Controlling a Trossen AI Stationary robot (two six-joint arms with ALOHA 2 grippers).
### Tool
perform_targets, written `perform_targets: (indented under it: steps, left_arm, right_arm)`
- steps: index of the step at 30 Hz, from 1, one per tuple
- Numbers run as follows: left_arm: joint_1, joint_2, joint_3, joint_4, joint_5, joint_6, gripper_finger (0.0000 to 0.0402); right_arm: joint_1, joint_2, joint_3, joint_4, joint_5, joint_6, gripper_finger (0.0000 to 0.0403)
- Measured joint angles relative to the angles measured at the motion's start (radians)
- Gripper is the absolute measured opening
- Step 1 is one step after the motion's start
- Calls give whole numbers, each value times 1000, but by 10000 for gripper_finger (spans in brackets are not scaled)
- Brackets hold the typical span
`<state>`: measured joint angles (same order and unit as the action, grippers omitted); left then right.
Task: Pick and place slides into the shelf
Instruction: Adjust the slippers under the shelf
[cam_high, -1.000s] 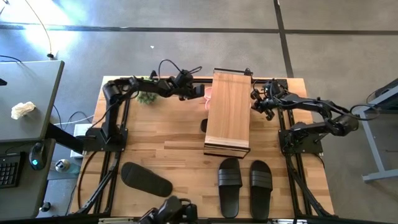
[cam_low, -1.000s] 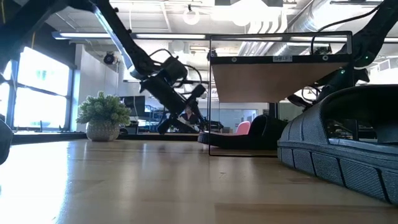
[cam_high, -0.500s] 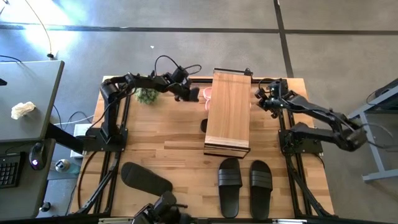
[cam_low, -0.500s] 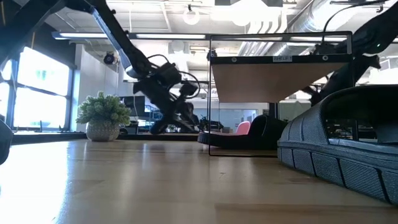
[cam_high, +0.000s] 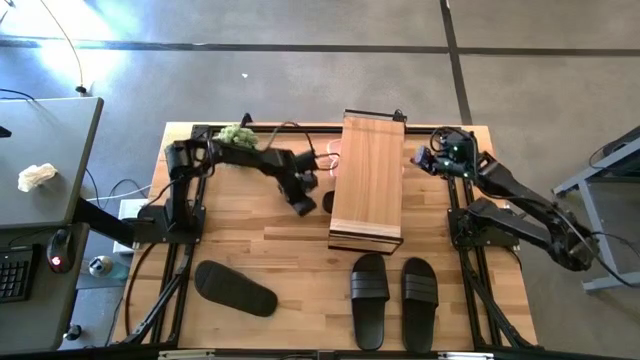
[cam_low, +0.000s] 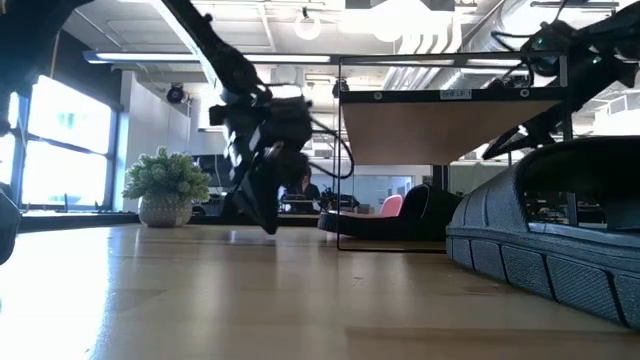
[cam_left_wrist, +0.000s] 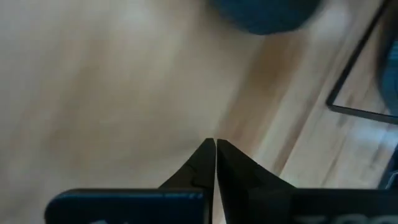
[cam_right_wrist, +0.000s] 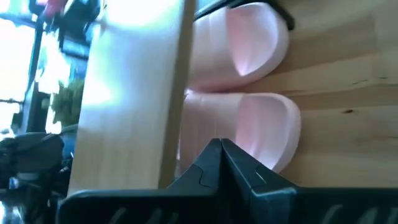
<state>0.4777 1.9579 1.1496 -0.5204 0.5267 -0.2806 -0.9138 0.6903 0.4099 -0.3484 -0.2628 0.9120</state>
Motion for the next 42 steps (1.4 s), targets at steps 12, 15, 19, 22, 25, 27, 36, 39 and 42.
perform_targets:
  steps: [12, 15, 19, 22, 25, 27, 36, 39, 42]
  left_arm:
    - [-33, -2, 2, 19, -139, -31, 1]
    - [-2, -2, 2, 13, -140, -71, 1]
    - [45, -13, 2, 8, -168, -109, 0]
    - [73, -39, 1, -14, -207, -117, 0]
    - [84, -83, 1, -9, -216, -110, 0]
    - [76, -119, 1, 2, -219, -61, 0]
    - [-51, -288, -252, 347, -196, 169, 0]
    - [-59, -319, -389, 700, -211, 121, 0]
    - [-61, -319, -455, 876, -211, 123, 0]
  right_arm:
    - [68, -46, 0, -104, 29, -119, 0]
    - [72, -46, 0, -104, 33, -125, 0]
    - [72, -46, 0, -103, 34, -127, 0]
    - [72, -45, 0, -98, 34, -127, 0]
    - [72, -45, 0, -98, 32, -128, 0]
    - [72, -45, 0, -97, 19, -143, 0]
    - [73, -59, 0, -95, -56, -260, 0]
    - [82, -83, 0, -95, -35, -303, 0]
    - [87, -100, 0, -95, -39, -318, 0]
